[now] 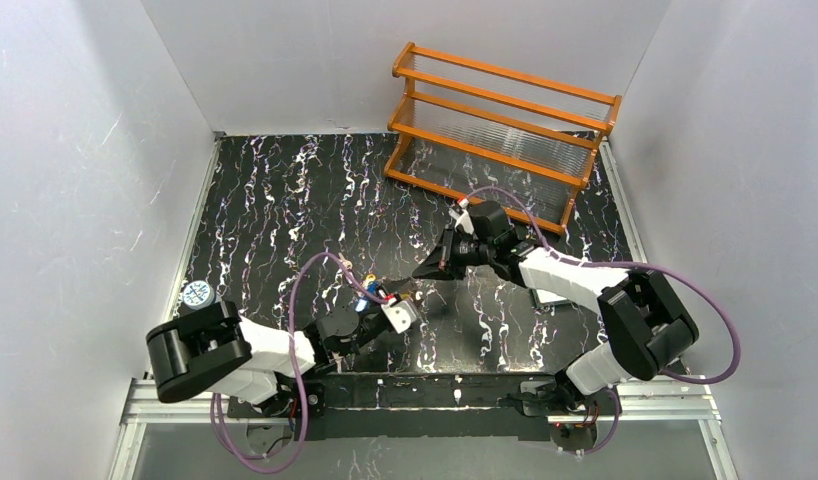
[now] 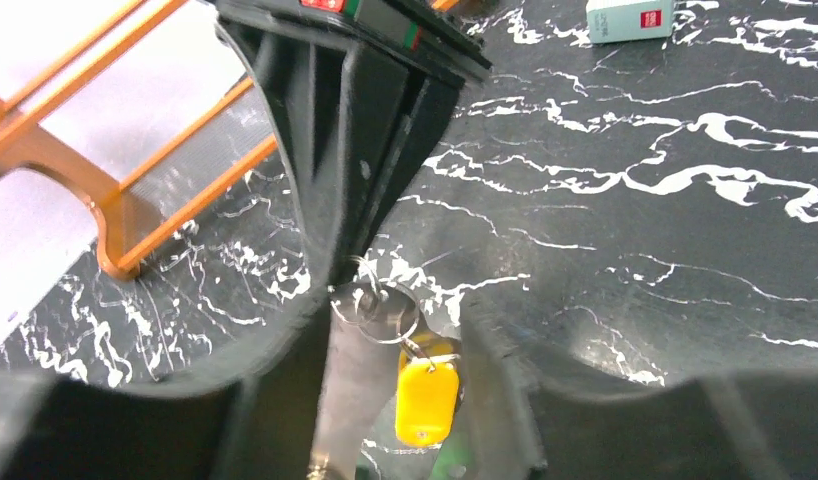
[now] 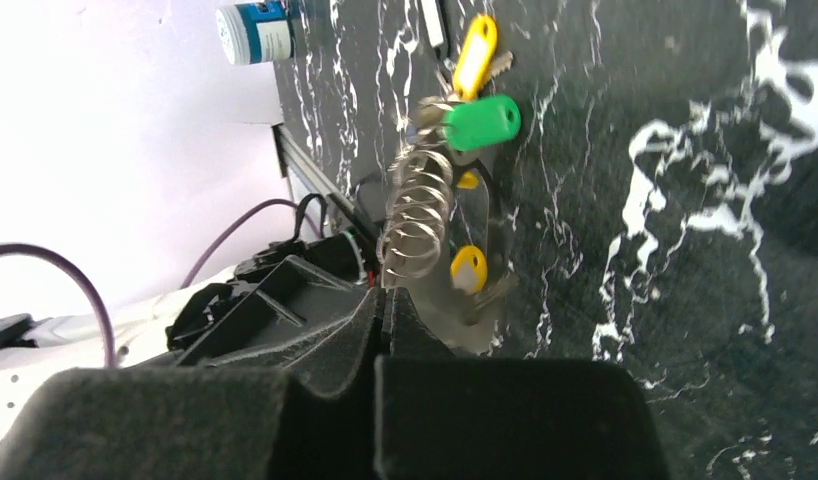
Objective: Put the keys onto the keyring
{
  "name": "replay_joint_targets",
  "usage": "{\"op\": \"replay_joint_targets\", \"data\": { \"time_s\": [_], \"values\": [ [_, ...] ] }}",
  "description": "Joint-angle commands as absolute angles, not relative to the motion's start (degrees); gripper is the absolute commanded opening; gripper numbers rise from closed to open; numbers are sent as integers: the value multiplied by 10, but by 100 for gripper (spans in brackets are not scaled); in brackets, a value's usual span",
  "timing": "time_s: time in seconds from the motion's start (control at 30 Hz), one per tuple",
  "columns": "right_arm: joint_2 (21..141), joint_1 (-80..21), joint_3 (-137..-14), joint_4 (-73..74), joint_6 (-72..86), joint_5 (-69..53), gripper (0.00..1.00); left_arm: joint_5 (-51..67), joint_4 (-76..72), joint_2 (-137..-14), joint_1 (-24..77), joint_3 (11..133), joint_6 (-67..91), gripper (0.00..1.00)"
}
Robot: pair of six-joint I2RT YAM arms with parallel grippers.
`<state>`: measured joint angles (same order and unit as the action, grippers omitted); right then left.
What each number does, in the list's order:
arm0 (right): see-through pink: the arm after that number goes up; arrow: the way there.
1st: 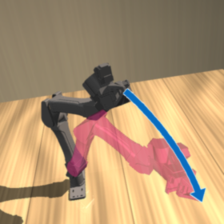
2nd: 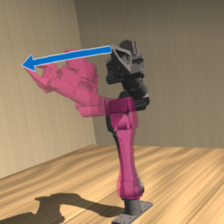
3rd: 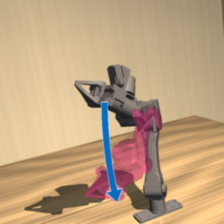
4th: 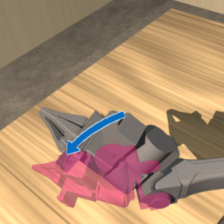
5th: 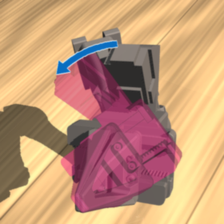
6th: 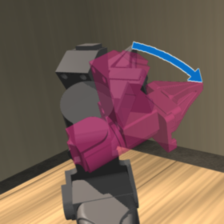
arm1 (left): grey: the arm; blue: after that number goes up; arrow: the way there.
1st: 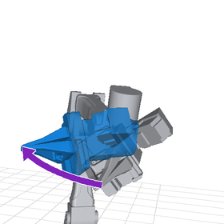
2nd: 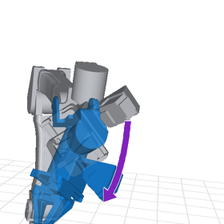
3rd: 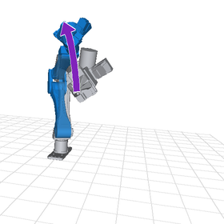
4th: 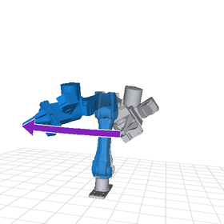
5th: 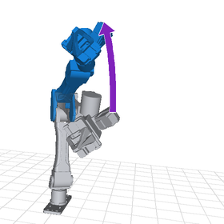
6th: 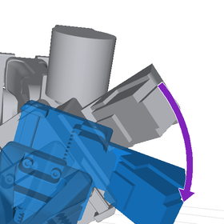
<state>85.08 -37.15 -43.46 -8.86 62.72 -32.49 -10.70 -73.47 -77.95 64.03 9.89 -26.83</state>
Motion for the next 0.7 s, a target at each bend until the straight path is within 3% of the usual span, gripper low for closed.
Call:
{"op": "replay_joint_targets", "data": {
  "time_s": [0.0,0.07,0.23,0.43,0.67],
  "values": [
    [816,-374,-502,-26,460,-279,1,-127,-716,-716,642,95,-213,58],
    [804,-374,-508,-10,391,-261,1,-126,-688,-685,642,97,-194,67],
    [781,-374,-491,-5,257,-237,1,-133,-545,-601,640,130,-159,73],
    [763,-374,-496,15,141,-270,1,-65,-376,-560,605,191,-124,72],
    [735,-376,-498,4,27,-322,1,169,-349,-590,466,218,-31,63]
  ]
}}
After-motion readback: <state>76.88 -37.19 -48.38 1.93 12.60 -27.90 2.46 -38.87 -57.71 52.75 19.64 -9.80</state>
